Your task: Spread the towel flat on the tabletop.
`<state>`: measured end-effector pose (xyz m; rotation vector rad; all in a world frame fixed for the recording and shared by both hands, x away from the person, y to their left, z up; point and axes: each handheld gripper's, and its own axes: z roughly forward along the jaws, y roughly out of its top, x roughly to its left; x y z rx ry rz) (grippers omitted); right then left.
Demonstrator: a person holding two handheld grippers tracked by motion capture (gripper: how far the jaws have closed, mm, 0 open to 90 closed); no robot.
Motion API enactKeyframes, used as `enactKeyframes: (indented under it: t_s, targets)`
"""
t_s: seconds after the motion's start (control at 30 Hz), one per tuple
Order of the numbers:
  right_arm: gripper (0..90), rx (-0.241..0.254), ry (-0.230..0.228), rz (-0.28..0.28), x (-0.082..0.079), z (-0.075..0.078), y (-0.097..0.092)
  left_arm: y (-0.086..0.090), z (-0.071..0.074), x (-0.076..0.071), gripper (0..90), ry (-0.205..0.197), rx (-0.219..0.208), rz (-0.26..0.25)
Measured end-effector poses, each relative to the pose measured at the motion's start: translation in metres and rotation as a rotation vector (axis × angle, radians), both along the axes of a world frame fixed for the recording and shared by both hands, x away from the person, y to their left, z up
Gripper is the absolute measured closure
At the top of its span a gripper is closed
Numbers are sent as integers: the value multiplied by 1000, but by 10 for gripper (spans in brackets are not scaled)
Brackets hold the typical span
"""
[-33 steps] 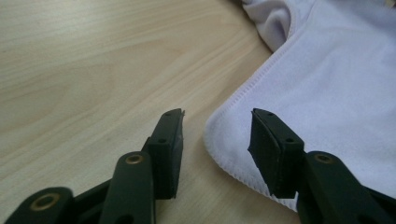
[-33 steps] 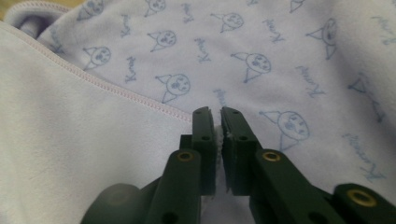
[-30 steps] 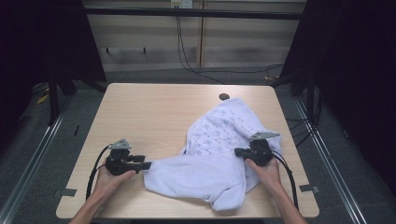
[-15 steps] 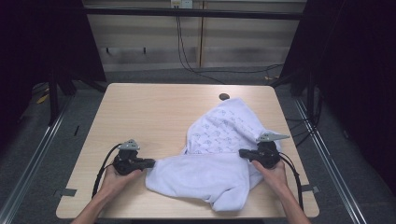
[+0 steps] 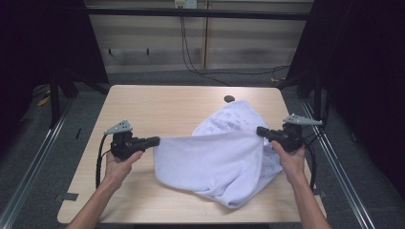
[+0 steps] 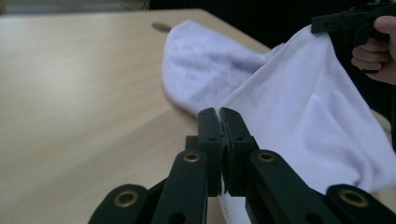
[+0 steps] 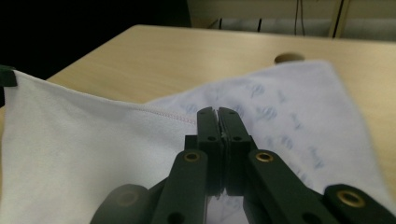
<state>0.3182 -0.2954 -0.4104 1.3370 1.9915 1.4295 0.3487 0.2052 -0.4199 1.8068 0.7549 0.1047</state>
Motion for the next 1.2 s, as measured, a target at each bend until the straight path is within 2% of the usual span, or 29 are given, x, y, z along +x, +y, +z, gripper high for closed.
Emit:
enactKeyframes:
  t_s: [0.03,0.07,0.1,0.2,0.27,0.3,0.37,0.4,0.5,0.57,0.67,0.7,0.73,0.8,0.87,0.9,0.93,1.0,1.03,1.1,1.13,1.2]
  targets:
    - [881,4,-19,-7,1,10,-3,-2,7,1,881,-19,-2,-1]
    - [881,4,-33,-11,2,19,-5,-4,18,2,881,-36,-27,-10]
    - [882,7,-59,-16,3,33,-9,-4,27,4,881,-53,-43,-15]
    - [882,28,-118,-23,1,69,-15,-3,56,6,882,-101,-94,-5]
    - [882,45,-167,-8,-6,93,-14,0,77,2,881,-130,-149,-6]
    - [882,64,-204,6,-13,106,-11,1,82,-2,881,-144,-158,-11]
    - [882,83,-243,38,-25,117,-6,3,92,-12,881,-179,-142,-38]
    - [882,80,-249,55,-32,120,-3,5,92,-19,881,-183,-137,-48]
    - [882,71,-231,110,-53,109,3,13,82,-37,881,-170,-132,-82]
    - [882,76,-191,153,-75,87,4,23,62,-54,880,-132,-129,-109]
    - [882,46,-124,183,-106,57,5,36,33,-74,880,-67,-120,-127]
    - [882,41,-111,187,-115,48,4,40,26,-81,879,-60,-121,-133]
    - [881,50,-97,191,-125,40,3,45,20,-88,879,-45,-138,-146]
    - [881,72,-74,201,-145,30,1,51,10,-103,879,5,-200,-195]
    - [881,59,-55,215,-165,26,3,51,8,-115,878,23,-234,-225]
    - [881,48,-59,216,-174,27,4,52,9,-127,878,40,-265,-264]
    - [881,39,-69,225,-195,29,6,54,11,-136,878,36,-263,-289]
    - [881,11,-81,218,-218,33,10,58,14,-153,876,28,-248,-324]
    - [880,14,-81,221,-232,34,10,59,13,-158,865,27,-242,-332]
    - [857,12,-84,217,-245,33,9,63,12,-165,793,23,-217,-317]
    - [817,5,-77,213,-249,32,9,66,11,-165,764,18,-213,-326]
    - [756,25,-67,200,-252,28,3,70,10,-160,753,12,-202,-296]
